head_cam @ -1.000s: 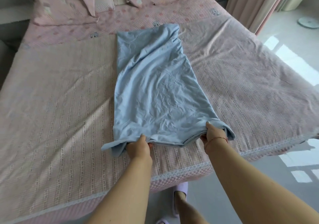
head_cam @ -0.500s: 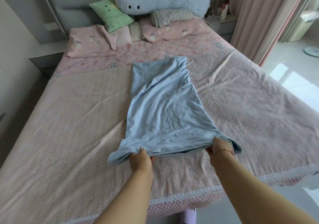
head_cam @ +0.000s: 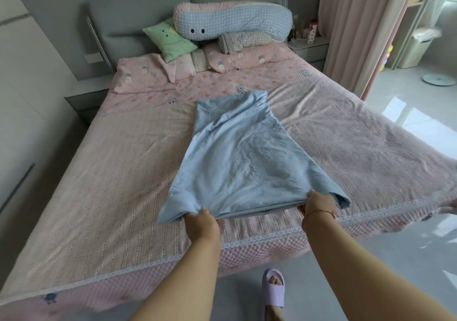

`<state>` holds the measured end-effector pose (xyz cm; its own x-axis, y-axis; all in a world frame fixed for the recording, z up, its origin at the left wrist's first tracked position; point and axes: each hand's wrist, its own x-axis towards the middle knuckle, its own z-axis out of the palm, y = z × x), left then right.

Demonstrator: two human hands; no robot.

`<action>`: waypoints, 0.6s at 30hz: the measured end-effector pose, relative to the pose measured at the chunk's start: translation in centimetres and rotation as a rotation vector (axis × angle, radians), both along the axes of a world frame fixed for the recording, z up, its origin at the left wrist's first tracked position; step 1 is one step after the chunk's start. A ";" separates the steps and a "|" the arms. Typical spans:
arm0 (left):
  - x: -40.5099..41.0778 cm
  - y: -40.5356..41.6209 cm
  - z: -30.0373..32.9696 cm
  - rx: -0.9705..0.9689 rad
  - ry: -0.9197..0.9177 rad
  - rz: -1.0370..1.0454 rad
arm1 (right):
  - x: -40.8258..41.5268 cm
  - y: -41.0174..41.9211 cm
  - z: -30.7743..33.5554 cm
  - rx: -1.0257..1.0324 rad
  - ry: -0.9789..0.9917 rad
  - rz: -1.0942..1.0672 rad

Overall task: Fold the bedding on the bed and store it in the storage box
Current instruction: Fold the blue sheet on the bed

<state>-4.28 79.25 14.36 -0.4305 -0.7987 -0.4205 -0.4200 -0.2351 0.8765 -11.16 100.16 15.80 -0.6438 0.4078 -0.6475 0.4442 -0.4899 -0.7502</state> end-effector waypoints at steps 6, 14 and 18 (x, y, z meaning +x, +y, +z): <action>5.8 2.6 4.3 -0.179 -0.004 0.064 | 4.5 1.5 0.2 0.187 0.012 -0.007; 4.7 1.7 4.5 -0.202 -0.031 0.018 | 4.4 1.1 1.4 0.168 0.013 0.034; 1.2 0.5 4.7 -0.170 -0.019 0.006 | 1.2 0.0 1.8 0.174 0.036 -0.002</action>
<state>-3.08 79.71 19.03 -0.4187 -0.8617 -0.2867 -0.4355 -0.0865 0.8960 -9.93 100.16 17.57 -0.6644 0.5132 -0.5434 0.4148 -0.3517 -0.8392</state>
